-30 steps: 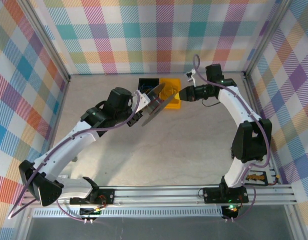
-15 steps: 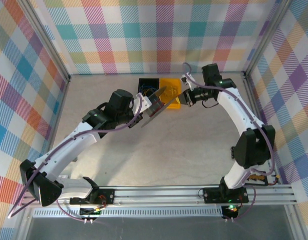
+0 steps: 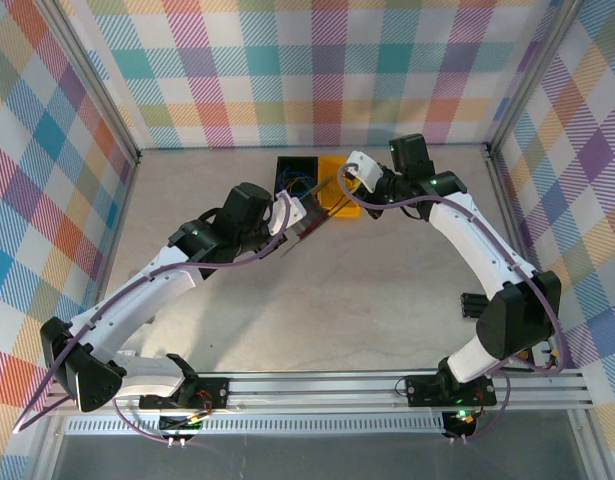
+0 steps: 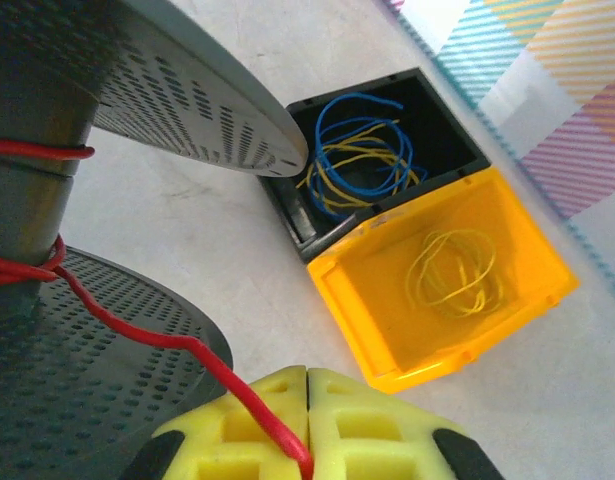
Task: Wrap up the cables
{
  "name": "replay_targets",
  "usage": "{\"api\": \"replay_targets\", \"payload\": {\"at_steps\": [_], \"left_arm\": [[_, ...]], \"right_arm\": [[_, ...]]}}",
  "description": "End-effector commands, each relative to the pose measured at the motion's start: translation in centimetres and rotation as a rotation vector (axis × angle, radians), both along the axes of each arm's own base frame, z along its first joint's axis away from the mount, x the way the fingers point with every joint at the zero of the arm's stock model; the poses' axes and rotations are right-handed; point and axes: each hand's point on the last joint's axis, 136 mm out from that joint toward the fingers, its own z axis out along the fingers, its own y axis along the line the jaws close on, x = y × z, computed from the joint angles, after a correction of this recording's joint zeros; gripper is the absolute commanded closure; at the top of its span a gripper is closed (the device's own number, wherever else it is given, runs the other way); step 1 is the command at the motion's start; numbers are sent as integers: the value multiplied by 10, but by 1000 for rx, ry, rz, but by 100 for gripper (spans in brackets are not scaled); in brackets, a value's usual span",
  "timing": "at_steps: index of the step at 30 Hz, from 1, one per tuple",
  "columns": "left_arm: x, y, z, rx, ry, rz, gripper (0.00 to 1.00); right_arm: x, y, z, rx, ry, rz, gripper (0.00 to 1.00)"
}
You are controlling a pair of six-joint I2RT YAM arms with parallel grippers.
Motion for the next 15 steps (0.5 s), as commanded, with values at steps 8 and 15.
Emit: {"api": "replay_targets", "payload": {"at_steps": [8, 15], "left_arm": [[-34, 65, -83, 442, 257, 68, 100], [-27, 55, -93, 458, 312, 83, 100]], "right_arm": [[-3, -5, 106, 97, -437, 43, 100], [-21, -11, 130, 105, -508, 43, 100]]}}
